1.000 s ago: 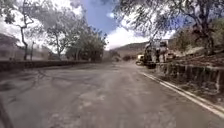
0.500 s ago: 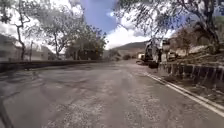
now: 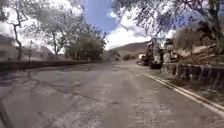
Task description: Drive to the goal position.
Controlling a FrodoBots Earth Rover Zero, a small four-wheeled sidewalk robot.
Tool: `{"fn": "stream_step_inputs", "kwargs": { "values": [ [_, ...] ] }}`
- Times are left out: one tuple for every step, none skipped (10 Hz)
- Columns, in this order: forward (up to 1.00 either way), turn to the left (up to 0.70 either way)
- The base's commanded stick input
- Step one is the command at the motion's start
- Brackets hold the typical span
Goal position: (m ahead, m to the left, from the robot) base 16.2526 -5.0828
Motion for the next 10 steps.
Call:
{"fn": "stream_step_inputs", "kwargs": {
  "values": [
    [0.7,0.01],
    [0.7,0.0],
    [0.7,0.0],
    [0.7,0.0],
    [0.7,0.0],
    [0.7,0.0],
    [0.7,0.0],
    [0.7,0.0],
    [0.7,0.0],
    [0.7,0.0]
  ]
}}
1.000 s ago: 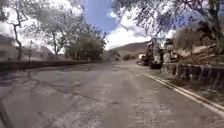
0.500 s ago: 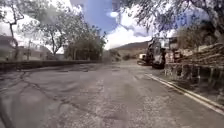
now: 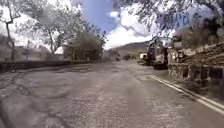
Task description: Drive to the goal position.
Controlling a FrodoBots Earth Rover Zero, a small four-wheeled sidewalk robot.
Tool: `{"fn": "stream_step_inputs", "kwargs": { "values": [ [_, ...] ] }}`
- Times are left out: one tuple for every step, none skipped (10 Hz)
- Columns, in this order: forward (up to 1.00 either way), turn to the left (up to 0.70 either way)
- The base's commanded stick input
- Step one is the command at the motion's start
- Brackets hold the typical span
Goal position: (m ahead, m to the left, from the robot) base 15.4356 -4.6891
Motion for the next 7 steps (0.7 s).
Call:
{"fn": "stream_step_inputs", "kwargs": {
  "values": [
    [0.7,0.0],
    [0.7,0.0],
    [0.7,0.0],
    [0.7,0.0],
    [0.7,0.0],
    [0.7,0.0],
    [0.7,0.0]
  ]
}}
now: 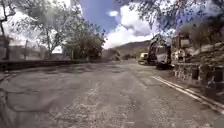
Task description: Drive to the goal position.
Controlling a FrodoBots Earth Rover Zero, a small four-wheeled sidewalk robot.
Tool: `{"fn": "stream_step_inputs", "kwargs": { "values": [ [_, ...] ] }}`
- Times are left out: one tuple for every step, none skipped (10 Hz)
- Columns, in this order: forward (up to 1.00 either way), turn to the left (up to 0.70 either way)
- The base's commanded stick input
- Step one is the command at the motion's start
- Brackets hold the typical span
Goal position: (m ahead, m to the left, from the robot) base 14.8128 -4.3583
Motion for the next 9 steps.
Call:
{"fn": "stream_step_inputs", "kwargs": {
  "values": [
    [0.7,0.0],
    [0.7,0.0],
    [0.7,0.0],
    [0.7,0.0],
    [0.7,0.0],
    [0.7,0.0],
    [0.7,0.0],
    [0.7,0.0],
    [0.7,0.0]
  ]
}}
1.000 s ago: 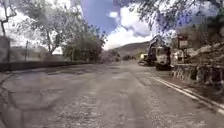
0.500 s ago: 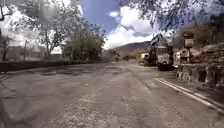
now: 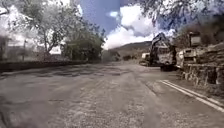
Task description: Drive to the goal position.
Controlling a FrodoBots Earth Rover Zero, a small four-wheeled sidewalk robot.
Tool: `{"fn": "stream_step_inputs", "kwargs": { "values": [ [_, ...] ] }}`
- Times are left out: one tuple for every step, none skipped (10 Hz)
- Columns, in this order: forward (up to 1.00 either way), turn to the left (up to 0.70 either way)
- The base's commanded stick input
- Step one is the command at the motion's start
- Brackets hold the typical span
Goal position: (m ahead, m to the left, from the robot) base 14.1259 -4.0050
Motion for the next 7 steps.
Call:
{"fn": "stream_step_inputs", "kwargs": {
  "values": [
    [0.7,0.0],
    [0.7,0.0],
    [0.7,0.0],
    [0.7,0.0],
    [0.7,0.0],
    [0.7,0.0],
    [0.7,0.0]
  ]
}}
